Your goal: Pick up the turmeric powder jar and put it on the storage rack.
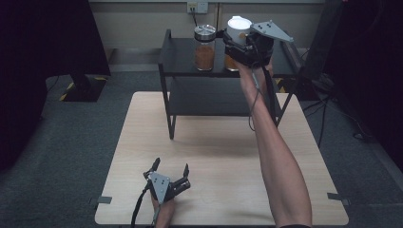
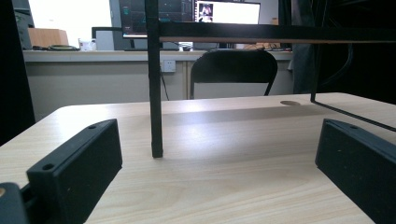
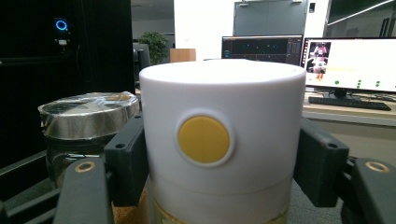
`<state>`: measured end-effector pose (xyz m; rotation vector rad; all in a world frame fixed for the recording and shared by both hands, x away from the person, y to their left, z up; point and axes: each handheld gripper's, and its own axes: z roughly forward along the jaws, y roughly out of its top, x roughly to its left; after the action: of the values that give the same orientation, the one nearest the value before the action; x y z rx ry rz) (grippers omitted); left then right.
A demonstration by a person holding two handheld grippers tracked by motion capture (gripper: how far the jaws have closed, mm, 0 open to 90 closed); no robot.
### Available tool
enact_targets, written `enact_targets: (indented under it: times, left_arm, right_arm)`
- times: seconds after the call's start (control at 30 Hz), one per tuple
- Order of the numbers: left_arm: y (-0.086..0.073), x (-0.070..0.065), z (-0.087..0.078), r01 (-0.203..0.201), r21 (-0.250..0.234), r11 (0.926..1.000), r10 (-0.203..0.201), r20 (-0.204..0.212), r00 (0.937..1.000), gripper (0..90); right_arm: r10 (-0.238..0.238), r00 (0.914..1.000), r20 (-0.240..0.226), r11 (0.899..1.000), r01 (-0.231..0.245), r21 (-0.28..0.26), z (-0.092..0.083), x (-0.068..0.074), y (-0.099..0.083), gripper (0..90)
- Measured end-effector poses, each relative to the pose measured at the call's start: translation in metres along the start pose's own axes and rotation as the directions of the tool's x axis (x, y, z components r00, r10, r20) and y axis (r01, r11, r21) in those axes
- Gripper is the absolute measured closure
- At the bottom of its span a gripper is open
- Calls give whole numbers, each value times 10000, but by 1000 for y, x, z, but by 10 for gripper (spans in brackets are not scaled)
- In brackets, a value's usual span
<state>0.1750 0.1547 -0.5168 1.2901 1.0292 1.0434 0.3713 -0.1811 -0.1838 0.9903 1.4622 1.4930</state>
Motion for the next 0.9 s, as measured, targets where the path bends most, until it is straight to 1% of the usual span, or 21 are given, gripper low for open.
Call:
enact_targets:
  times: [0.03, 0.07, 0.1, 0.17, 0.2, 0.27, 0.33, 0.43, 0.57, 0.63, 0.73, 0.8, 0.9]
  left_arm:
    - [0, 0, 0, -2, 0, 10000, 2, -1, 10000, 0]
    - [0, 0, 0, -5, 5, 10000, 5, 0, 10000, 0]
    - [0, 0, 0, -2, 3, 10000, 2, -2, 10000, 0]
    - [0, 0, 0, -14, 5, 10000, 14, -2, 10000, 0]
    - [0, 0, 0, -14, 8, 10000, 14, -2, 10000, 0]
    - [0, 0, 0, -2, 3, 10000, 2, 0, 10000, 0]
    - [0, 0, 0, -2, 2, 10000, 2, -1, 10000, 0]
    - [0, 0, 0, -17, 8, 10000, 17, -1, 10000, 0]
    - [0, 0, 0, -14, 10, 10000, 14, -6, 10000, 0]
    - [0, 0, 0, -6, 7, 10000, 6, -8, 10000, 0]
    - [0, 0, 0, -19, 12, 10000, 19, -6, 10000, 0]
    - [0, 0, 0, -5, 7, 10000, 5, -7, 10000, 0]
    - [0, 0, 0, -23, 11, 10000, 23, -6, 10000, 0]
  right_arm:
    - [74, 9999, -77, 10000, -74, 9, 0, -2, 0, 249]
    - [218, 9993, -309, 9998, -217, 49, 1, -6, 0, 196]
    - [308, 9990, -334, 9995, -306, 53, 1, -7, 0, 141]
    - [286, 9991, -317, 9995, -282, 110, 2, -7, 1, 28]
    - [228, 9996, -185, 9997, -228, 5, 2, -4, 0, 0]
    - [103, 9998, -198, 9999, -105, -110, 0, -3, -1, 0]
    - [15, 9999, -159, 9999, -17, -99, -1, -1, -1, 0]
    - [140, 9998, -171, 9999, -141, -83, -4, -2, -2, 0]
    - [171, 9996, -245, 9997, -175, -165, -10, -4, -4, 0]
    - [251, 9994, -227, 9994, -256, -231, -14, -5, -6, 0]
    - [238, 9995, -183, 9994, -242, -253, -18, -4, -9, 0]
    - [353, 9990, -274, 9989, -362, -297, -22, -5, -12, 0]
    - [343, 9983, -470, 9991, -354, -243, -27, -7, -14, 0]
